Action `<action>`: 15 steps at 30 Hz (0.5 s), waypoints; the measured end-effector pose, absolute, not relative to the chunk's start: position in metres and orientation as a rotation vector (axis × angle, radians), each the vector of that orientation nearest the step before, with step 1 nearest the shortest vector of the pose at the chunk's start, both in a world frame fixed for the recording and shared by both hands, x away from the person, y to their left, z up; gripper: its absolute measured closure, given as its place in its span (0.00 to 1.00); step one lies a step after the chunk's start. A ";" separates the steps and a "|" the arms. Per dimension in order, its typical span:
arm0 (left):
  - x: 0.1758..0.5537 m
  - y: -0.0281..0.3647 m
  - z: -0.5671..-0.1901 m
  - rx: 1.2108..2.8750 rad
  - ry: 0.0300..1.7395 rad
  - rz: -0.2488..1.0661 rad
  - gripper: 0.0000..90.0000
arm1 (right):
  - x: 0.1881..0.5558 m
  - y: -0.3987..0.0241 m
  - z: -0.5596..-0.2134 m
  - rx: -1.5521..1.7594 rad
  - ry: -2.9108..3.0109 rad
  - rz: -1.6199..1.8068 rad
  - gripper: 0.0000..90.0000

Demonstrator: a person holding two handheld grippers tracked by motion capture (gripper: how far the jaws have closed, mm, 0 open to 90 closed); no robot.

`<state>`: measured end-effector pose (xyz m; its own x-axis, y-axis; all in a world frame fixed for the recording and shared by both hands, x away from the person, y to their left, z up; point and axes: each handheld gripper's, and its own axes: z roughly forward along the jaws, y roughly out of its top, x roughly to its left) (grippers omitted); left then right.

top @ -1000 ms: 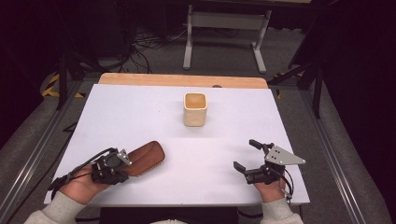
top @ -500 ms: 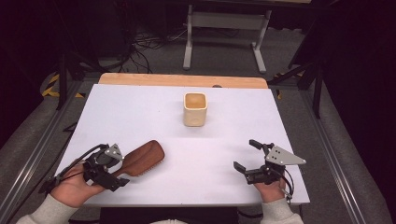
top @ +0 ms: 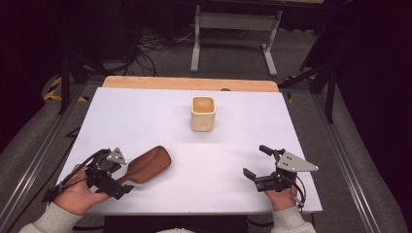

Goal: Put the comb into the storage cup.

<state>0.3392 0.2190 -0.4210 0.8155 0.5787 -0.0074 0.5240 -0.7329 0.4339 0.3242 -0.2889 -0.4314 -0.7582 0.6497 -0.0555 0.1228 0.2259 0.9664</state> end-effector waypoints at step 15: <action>0.349 0.219 -0.443 2.596 0.830 0.093 0.26 | 0.325 -0.290 -0.432 0.715 2.052 1.561 0.02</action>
